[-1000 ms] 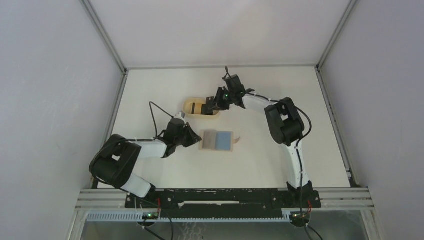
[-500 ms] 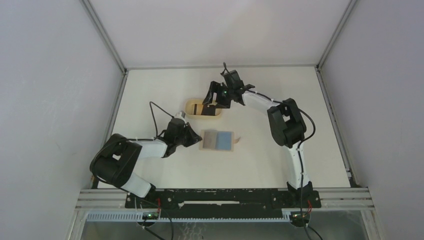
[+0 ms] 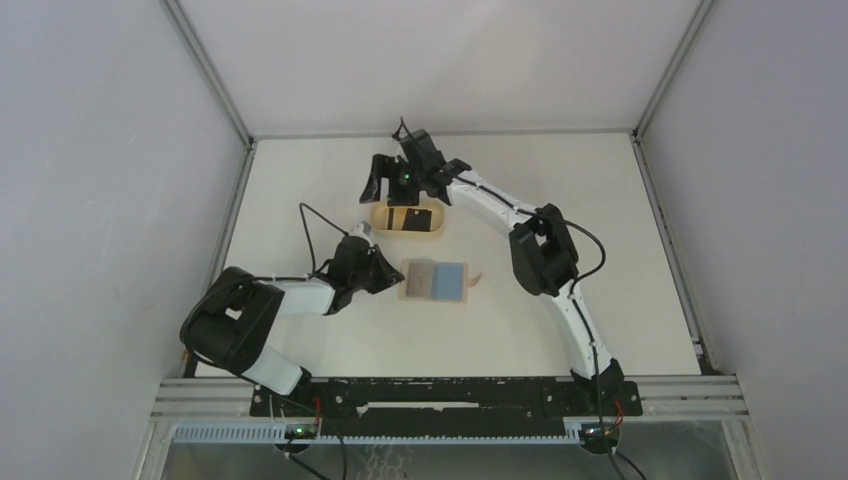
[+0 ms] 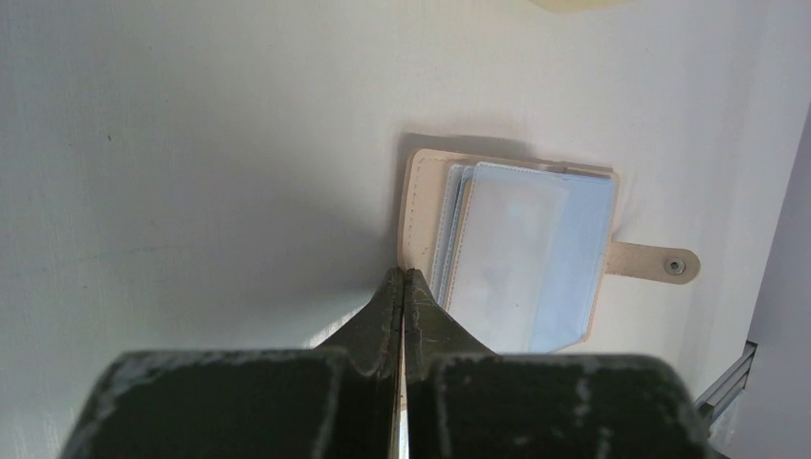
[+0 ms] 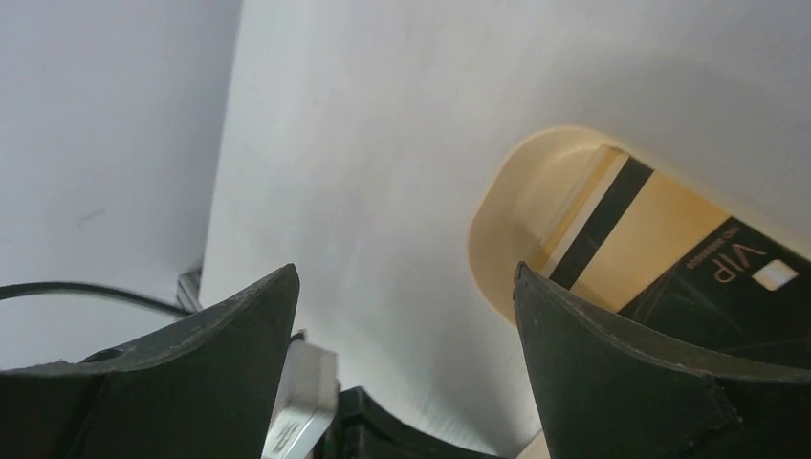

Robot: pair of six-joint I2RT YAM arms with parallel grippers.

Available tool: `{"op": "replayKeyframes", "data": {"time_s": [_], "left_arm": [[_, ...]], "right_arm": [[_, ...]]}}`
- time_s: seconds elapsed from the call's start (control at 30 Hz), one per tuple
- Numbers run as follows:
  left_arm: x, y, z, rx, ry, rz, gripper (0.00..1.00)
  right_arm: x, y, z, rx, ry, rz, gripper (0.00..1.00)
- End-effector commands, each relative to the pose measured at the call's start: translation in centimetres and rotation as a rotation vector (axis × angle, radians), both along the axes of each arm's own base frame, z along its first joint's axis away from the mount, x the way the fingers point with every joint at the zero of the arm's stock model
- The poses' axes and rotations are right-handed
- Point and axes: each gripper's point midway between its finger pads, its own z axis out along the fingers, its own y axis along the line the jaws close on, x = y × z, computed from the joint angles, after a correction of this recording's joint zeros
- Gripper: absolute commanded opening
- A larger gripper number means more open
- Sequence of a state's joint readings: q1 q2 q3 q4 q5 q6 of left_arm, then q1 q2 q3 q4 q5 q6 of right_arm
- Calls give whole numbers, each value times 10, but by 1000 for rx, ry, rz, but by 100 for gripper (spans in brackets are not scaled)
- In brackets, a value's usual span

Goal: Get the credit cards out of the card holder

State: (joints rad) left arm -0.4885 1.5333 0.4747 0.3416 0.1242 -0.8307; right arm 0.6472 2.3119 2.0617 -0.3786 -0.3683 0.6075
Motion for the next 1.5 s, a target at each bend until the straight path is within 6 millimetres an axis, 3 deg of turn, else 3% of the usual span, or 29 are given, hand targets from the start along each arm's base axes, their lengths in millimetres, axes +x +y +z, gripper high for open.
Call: {"op": "replayKeyframes", "data": {"time_s": [0.0,0.2,0.47,1.1,1.27,1.47], "left_arm": [[-56,41,-59,202,240,0,0],[-57,43,-60,201,242,1,0],[-57,44,-61,198,241,4,0],[-58,45,-62,193,244,5,0],[-58,45,-62,192,244,6,0],[-59,45,-62,192,244,5,0]], "right_arm": [[-7,7,-33,-57,80,-2,92],[-4,2,-67,-118,115,-55,92],[0,-12,-93,-210,119,-93,93],[-4,-62,-116,-438,58,-119,93],[-8,-55,-114,-436,52,-110,93],[-15,-26,-105,-370,60,-76,93]]}}
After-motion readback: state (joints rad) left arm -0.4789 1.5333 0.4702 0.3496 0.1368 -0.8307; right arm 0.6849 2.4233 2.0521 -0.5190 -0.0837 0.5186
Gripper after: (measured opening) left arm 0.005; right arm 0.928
